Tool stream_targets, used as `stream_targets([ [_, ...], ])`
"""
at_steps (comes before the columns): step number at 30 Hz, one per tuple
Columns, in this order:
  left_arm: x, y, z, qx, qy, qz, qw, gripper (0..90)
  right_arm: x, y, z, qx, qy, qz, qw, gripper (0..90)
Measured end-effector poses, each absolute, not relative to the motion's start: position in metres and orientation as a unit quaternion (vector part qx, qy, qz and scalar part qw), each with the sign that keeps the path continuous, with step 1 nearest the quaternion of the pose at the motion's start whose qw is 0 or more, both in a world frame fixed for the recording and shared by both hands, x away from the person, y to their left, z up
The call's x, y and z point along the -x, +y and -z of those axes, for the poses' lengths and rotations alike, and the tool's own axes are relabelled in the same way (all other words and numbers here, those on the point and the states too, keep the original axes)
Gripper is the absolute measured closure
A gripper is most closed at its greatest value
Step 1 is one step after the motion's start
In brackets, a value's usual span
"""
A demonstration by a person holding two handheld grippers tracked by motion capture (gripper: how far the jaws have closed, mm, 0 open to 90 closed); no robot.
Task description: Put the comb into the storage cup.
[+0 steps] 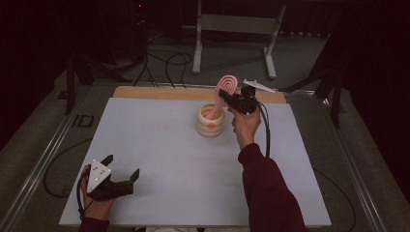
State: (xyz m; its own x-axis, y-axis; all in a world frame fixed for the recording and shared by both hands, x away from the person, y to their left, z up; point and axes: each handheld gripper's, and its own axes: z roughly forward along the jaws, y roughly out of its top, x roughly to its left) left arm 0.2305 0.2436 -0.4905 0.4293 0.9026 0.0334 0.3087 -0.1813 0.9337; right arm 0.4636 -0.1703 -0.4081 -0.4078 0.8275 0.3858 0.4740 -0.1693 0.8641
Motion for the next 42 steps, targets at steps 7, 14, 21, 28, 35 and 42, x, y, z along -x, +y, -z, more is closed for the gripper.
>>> stream_targets([
  [7,-0.231,0.244,0.491,-0.701,0.432,-0.314,0.472,0.0,-0.464,-0.167,0.414,-0.523,0.628,-0.555,0.156,63.8],
  [14,-0.231,0.244,0.491,-0.702,0.432,-0.315,0.472,0.0,-0.463,-0.163,0.418,-0.523,0.631,-0.553,0.153,63.9],
  [21,-0.230,0.244,0.490,-0.701,0.432,-0.315,0.472,0.0,-0.463,-0.159,0.422,-0.522,0.634,-0.549,0.154,63.8],
  [28,-0.230,0.244,0.490,-0.701,0.432,-0.315,0.471,0.0,-0.462,-0.155,0.426,-0.523,0.637,-0.546,0.152,63.8],
  [35,-0.230,0.245,0.490,-0.701,0.432,-0.316,0.472,0.0,-0.461,-0.151,0.429,-0.522,0.640,-0.541,0.157,63.8],
  [42,-0.230,0.245,0.490,-0.701,0.432,-0.316,0.471,0.0,-0.461,-0.151,0.432,-0.524,0.638,-0.542,0.157,63.8],
])
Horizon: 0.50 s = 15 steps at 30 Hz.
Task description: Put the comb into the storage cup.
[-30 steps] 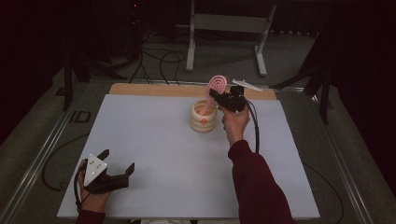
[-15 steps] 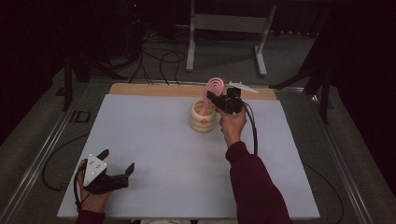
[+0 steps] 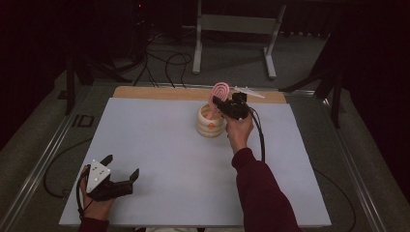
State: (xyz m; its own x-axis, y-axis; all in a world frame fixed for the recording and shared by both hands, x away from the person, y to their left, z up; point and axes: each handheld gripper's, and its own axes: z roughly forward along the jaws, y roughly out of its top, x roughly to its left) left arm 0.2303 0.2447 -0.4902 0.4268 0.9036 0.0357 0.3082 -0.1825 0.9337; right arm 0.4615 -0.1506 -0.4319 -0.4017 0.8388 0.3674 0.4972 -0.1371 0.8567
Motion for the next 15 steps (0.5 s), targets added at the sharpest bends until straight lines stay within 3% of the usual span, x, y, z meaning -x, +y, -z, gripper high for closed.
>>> stream_targets([
  [15,-0.2300,0.2451,0.4903,-0.701,0.433,-0.316,0.471,0.0,-0.4606,-0.1462,0.4307,-0.524,0.635,-0.539,0.177,63.8],
])
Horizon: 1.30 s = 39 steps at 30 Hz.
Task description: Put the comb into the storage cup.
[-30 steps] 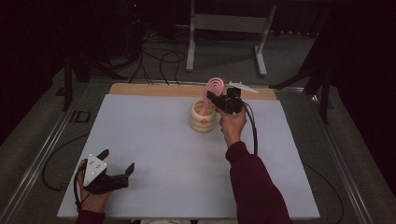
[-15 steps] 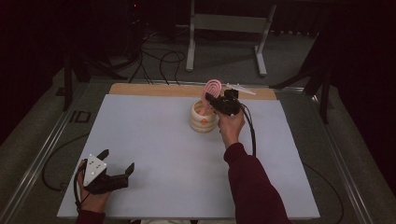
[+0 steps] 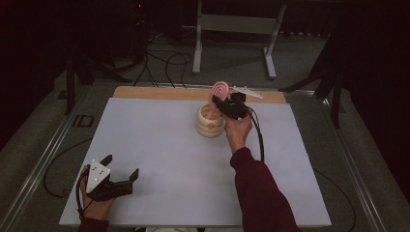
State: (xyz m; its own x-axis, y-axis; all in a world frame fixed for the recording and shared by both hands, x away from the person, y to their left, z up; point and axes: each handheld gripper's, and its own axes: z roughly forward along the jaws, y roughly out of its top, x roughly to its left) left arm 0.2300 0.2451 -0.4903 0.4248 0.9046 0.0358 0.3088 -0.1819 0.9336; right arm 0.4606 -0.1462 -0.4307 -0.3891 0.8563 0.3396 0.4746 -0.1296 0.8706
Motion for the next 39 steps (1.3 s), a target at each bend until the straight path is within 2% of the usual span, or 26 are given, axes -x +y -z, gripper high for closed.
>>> stream_targets([
  [39,-0.230,0.244,0.491,-0.702,0.433,-0.316,0.470,0.1,-0.462,-0.159,0.439,-0.548,0.610,-0.553,0.148,63.4],
])
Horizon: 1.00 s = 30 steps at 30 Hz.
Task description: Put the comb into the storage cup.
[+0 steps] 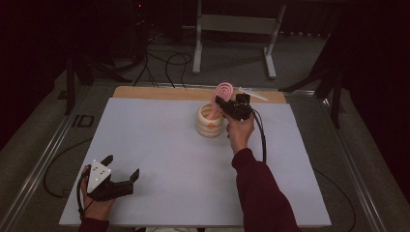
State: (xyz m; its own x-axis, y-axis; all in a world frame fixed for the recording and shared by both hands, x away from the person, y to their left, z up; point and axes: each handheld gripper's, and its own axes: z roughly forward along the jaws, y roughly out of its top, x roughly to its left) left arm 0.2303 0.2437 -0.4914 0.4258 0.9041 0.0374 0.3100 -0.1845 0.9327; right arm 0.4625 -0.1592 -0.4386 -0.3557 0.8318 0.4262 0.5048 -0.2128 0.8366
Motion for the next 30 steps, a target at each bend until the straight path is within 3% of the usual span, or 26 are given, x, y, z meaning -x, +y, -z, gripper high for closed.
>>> stream_targets([
  [30,-0.230,0.244,0.492,-0.702,0.433,-0.316,0.470,0.0,-0.464,-0.177,0.445,-0.568,0.606,-0.536,0.150,61.0],
])
